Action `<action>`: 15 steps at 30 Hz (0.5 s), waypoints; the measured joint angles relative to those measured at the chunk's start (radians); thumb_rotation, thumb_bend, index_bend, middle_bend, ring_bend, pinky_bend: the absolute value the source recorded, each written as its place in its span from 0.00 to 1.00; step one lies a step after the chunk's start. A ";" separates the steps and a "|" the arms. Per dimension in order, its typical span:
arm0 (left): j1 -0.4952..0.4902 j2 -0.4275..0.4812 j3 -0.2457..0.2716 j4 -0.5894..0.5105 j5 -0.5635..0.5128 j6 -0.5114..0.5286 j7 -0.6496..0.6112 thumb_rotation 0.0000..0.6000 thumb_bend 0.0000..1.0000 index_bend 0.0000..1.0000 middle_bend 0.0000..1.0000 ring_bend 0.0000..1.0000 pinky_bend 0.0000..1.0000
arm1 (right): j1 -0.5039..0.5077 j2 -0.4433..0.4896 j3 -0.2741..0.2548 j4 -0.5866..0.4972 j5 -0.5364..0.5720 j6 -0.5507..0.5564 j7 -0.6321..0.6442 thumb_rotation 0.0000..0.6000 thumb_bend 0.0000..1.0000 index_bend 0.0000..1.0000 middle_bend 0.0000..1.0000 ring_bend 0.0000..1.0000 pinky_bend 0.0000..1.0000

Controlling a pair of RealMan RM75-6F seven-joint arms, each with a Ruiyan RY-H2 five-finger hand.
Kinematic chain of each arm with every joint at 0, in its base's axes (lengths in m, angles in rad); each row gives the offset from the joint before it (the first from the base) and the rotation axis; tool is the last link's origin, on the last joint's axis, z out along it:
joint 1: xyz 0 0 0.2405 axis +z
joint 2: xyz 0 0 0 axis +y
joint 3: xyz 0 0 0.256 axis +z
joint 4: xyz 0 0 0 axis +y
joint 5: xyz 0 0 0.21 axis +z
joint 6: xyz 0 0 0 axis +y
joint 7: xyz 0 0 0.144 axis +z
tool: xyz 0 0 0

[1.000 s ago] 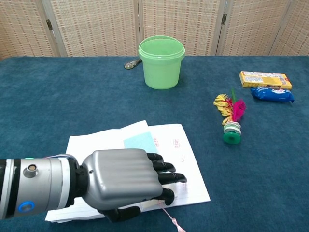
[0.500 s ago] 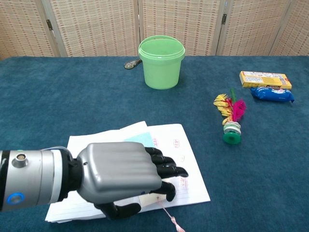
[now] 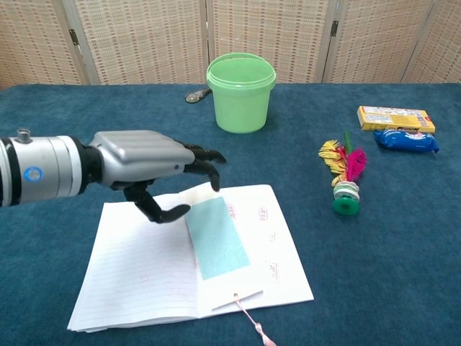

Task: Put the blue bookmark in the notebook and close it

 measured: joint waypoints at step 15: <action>0.010 -0.083 -0.025 0.228 -0.146 -0.050 -0.019 0.60 0.55 0.24 0.03 0.00 0.14 | 0.003 -0.002 0.001 -0.003 0.007 -0.009 -0.007 1.00 0.26 0.16 0.09 0.09 0.14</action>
